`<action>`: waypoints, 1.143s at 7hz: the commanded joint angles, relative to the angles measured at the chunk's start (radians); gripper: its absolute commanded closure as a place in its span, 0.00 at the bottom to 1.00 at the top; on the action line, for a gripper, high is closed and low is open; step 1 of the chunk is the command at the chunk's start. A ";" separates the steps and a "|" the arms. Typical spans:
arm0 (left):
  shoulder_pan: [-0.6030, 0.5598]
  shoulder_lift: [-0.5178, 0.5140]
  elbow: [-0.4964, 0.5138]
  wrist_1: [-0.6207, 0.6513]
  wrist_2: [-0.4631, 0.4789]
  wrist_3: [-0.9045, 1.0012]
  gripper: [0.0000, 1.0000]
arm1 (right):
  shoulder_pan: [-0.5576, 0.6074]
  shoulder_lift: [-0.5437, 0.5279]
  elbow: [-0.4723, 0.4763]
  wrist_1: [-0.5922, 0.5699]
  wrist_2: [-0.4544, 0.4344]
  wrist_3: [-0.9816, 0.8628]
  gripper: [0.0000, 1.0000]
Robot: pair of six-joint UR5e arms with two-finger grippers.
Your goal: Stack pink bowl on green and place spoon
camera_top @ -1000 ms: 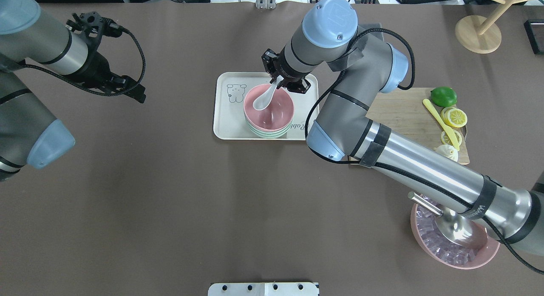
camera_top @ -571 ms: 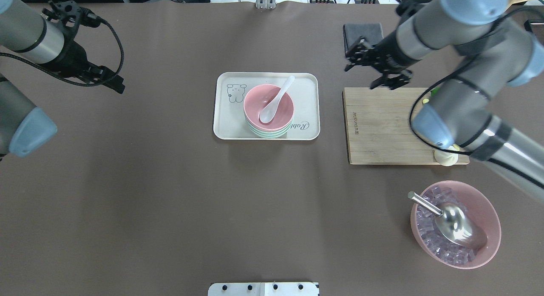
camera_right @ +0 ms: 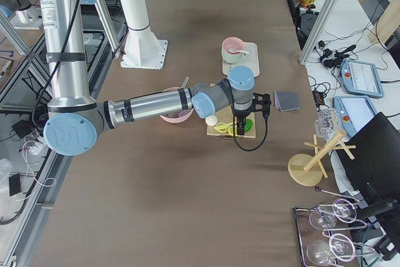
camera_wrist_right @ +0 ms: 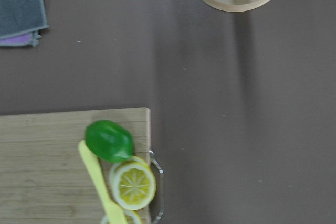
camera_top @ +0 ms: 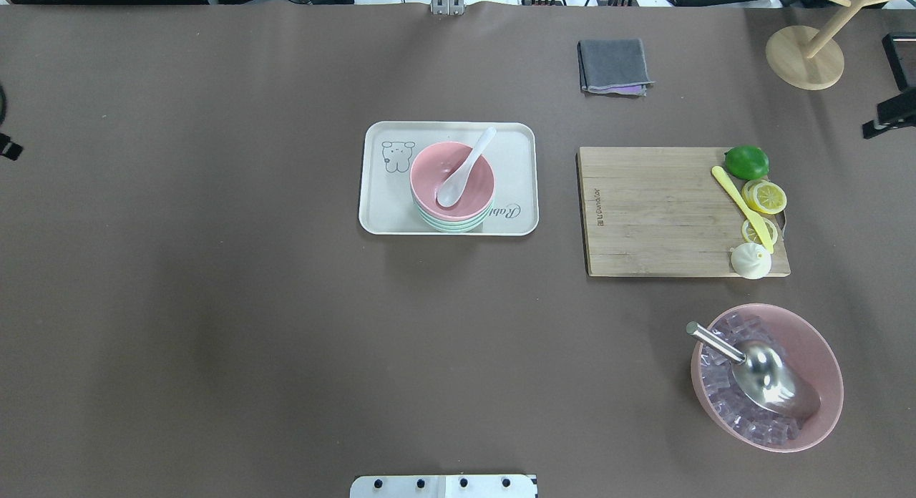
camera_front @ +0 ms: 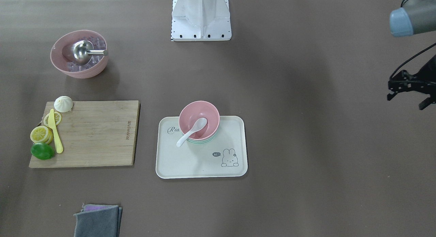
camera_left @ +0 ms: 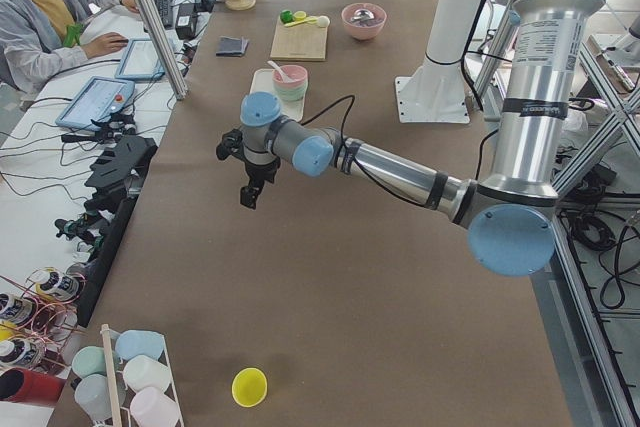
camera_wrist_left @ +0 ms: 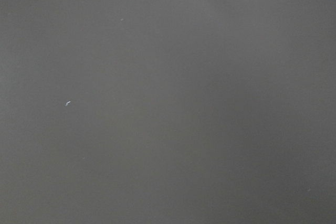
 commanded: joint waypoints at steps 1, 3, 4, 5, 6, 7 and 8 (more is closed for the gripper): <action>-0.079 0.113 0.017 0.009 -0.009 0.035 0.02 | 0.093 -0.009 0.000 -0.165 -0.018 -0.310 0.00; -0.134 0.146 0.056 -0.006 -0.066 0.037 0.02 | 0.093 -0.006 -0.006 -0.168 -0.024 -0.318 0.00; -0.135 0.144 0.060 -0.002 -0.072 0.037 0.02 | 0.092 -0.003 -0.006 -0.171 -0.023 -0.316 0.00; -0.135 0.146 0.062 0.004 -0.080 0.037 0.02 | 0.092 -0.006 -0.005 -0.170 -0.023 -0.313 0.00; -0.136 0.140 0.068 0.004 -0.135 0.038 0.02 | 0.092 -0.010 -0.003 -0.170 -0.021 -0.312 0.00; -0.139 0.138 0.065 0.004 -0.147 0.038 0.02 | 0.092 -0.013 -0.001 -0.170 -0.023 -0.310 0.00; -0.139 0.144 0.062 -0.002 -0.149 0.040 0.02 | 0.092 -0.013 -0.003 -0.168 -0.023 -0.309 0.00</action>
